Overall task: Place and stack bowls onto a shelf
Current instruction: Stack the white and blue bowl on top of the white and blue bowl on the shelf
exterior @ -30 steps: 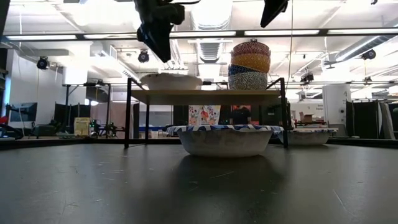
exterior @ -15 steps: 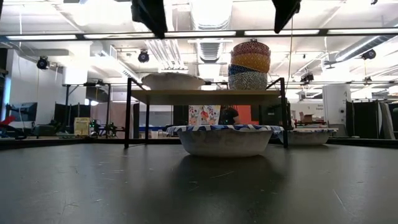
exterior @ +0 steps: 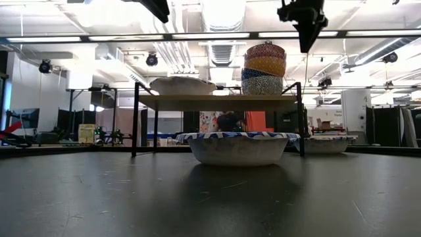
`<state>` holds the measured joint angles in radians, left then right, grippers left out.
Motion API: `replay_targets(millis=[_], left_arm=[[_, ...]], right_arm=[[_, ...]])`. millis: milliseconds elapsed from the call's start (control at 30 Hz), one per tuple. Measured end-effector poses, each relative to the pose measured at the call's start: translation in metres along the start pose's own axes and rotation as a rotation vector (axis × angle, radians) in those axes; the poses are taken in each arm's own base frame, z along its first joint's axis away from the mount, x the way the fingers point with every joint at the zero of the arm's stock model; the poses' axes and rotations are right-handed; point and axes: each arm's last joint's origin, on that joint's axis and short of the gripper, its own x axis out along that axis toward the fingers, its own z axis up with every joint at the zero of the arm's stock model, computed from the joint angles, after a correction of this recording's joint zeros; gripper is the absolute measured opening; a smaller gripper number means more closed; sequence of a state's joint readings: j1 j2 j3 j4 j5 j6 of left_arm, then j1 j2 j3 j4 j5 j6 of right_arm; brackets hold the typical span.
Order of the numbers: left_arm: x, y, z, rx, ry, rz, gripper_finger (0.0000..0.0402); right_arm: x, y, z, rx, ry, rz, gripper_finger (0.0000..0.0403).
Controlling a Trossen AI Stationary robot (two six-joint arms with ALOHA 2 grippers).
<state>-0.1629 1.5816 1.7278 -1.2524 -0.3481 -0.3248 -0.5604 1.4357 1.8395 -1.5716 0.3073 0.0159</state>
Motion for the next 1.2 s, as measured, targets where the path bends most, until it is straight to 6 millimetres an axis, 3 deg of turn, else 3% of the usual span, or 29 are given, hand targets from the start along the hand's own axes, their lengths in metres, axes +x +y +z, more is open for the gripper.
replay_targets(millis=[367, 700, 933, 1200], left_arm=[[-0.01, 0.004, -0.009, -0.002, 0.009, 0.083, 0.0153], [-0.034, 0.022, -0.027, -0.074, 0.031, 0.196, 0.0153], [-0.057, 0.033, -0.039, -0.128, -0.032, 0.213, 0.0153], [-0.067, 0.039, -0.057, -0.159, -0.066, 0.229, 0.0153]], right_arm=[[0.018, -0.051, -0.002, 0.357, 0.028, -0.075, 0.0143], [0.07, -0.101, 0.0, 0.492, 0.219, -0.13, 0.0139], [0.101, -0.11, 0.002, 0.505, 0.34, -0.096, 0.0138], [0.129, -0.114, -0.011, 0.526, 0.417, -0.065, 0.0137]])
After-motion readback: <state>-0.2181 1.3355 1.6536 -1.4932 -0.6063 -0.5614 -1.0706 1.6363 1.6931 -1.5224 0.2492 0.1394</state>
